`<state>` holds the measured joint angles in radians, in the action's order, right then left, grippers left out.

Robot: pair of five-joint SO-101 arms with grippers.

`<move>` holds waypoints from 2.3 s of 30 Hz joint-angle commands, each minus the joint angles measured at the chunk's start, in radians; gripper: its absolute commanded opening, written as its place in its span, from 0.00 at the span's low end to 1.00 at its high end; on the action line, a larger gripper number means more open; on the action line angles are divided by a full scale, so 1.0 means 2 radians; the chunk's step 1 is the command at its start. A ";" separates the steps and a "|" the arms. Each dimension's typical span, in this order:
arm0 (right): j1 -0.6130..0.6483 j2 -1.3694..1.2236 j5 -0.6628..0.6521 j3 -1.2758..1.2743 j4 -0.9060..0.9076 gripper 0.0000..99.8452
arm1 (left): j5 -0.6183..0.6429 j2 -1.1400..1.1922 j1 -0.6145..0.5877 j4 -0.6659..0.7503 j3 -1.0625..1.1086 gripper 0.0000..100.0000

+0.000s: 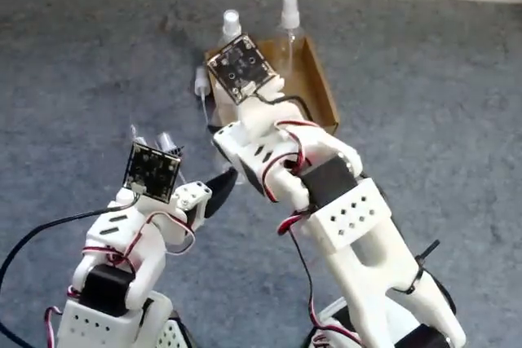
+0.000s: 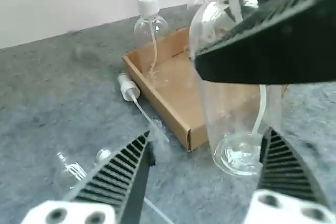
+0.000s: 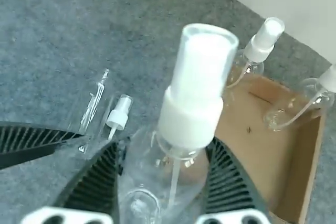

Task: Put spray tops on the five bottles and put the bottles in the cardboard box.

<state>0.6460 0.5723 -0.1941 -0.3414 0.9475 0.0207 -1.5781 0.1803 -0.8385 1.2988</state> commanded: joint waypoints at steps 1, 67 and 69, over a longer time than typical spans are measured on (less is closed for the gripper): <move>0.005 0.004 0.005 0.033 0.023 0.00 | -0.006 -0.001 -0.006 0.018 0.001 0.26; -0.088 -0.362 -0.018 -0.001 -0.450 0.07 | 0.015 -0.002 -0.102 0.059 0.020 0.01; -0.086 -0.360 -0.018 -0.001 -0.450 0.11 | 0.015 -0.002 -0.102 0.059 0.020 0.01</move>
<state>0.4603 -0.1611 -0.2294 -0.3613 0.0637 0.0422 -1.5842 -0.0176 -0.7419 1.3433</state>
